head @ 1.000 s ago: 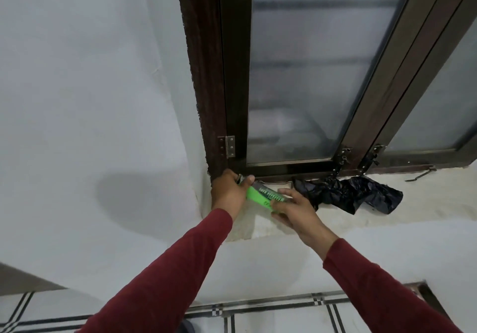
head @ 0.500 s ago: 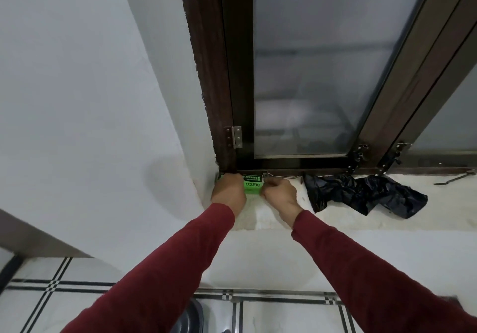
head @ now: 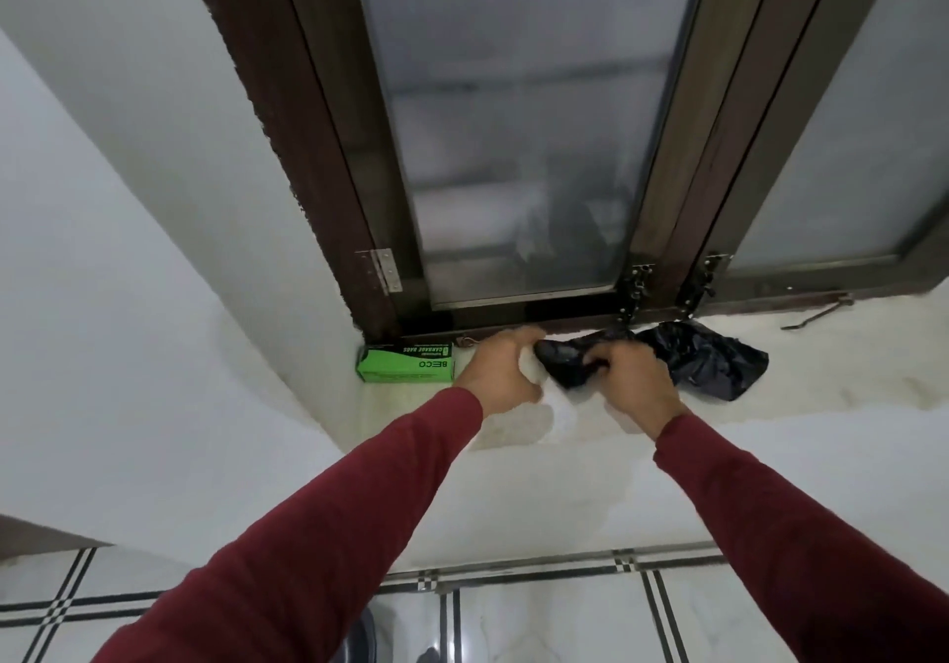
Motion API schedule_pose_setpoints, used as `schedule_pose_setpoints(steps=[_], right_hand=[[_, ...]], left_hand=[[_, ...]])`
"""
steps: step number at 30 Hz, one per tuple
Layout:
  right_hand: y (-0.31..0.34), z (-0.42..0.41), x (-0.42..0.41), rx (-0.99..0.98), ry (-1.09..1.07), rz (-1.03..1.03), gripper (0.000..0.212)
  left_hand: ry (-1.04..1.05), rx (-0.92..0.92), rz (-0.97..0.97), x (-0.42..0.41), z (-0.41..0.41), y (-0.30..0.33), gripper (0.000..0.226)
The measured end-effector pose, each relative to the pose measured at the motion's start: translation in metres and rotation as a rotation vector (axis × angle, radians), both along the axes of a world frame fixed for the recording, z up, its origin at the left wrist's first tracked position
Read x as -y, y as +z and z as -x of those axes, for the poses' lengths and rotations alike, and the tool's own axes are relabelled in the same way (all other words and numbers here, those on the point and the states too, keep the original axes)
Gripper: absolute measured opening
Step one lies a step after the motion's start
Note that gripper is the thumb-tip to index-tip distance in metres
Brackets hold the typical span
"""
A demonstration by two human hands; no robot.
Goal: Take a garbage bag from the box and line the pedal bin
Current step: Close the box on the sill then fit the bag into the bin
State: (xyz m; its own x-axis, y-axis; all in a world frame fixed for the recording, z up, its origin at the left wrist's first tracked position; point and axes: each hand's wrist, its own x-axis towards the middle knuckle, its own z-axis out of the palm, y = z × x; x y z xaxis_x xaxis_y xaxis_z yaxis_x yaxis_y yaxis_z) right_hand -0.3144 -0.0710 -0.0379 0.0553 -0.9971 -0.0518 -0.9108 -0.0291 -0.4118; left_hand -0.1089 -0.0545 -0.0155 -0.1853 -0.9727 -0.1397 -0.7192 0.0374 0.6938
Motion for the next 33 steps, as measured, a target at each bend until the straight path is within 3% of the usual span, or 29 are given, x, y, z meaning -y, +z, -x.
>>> schedule_pose_setpoints(steps=[2,3,4,7,8,10,12,15,20,23,26,28,30,33], right_hand=[[0.008,0.009,0.006,0.382,-0.063,-0.039,0.021],[0.014,0.014,0.008,0.558,-0.068,-0.1,0.017],[0.021,0.017,0.009,0.71,-0.055,-0.173,0.013],[0.04,0.029,0.003,1.036,-0.004,-0.257,0.015],[0.045,0.033,-0.002,1.088,0.011,-0.249,0.022],[0.046,0.037,-0.014,1.024,0.053,-0.264,0.041],[0.045,0.036,-0.028,0.9,0.042,-0.302,0.038],[0.05,0.033,-0.042,1.061,-0.01,-0.341,0.03],[0.093,0.021,-0.062,1.338,-0.061,-0.291,0.038],[0.102,0.013,-0.091,1.472,-0.106,-0.363,0.047],[0.085,-0.008,-0.144,1.306,-0.11,-0.448,0.046],[0.076,-0.027,-0.168,1.198,-0.115,-0.411,0.033],[0.074,-0.042,-0.182,1.293,-0.235,-0.321,0.026],[0.079,-0.057,-0.198,1.459,-0.385,-0.216,0.03]], left_hand=[[-0.13,0.055,0.029,0.004,0.005,0.003,0.115],[-0.169,0.043,0.026,0.005,0.007,0.008,0.116],[-0.176,-0.012,0.017,0.008,0.01,0.013,0.103],[-0.065,-0.231,0.001,0.015,0.024,0.036,0.031],[-0.013,-0.344,-0.028,0.018,0.027,0.044,0.02],[0.081,-0.659,-0.177,0.023,0.031,0.062,0.021],[0.144,-0.898,-0.271,0.021,0.033,0.078,0.031],[0.17,-1.091,-0.301,0.009,0.031,0.087,0.036],[-0.129,-0.842,-0.459,-0.031,0.011,0.07,0.038],[-0.04,-0.898,-0.394,-0.048,0.007,0.074,0.015],[0.1,-0.958,-0.252,-0.064,0.003,0.089,0.007],[0.114,-0.962,-0.241,-0.08,-0.005,0.097,0.018],[-0.006,-0.895,-0.396,-0.104,-0.026,0.098,0.04],[-0.234,-0.602,-0.628,-0.14,-0.067,0.08,0.054]])
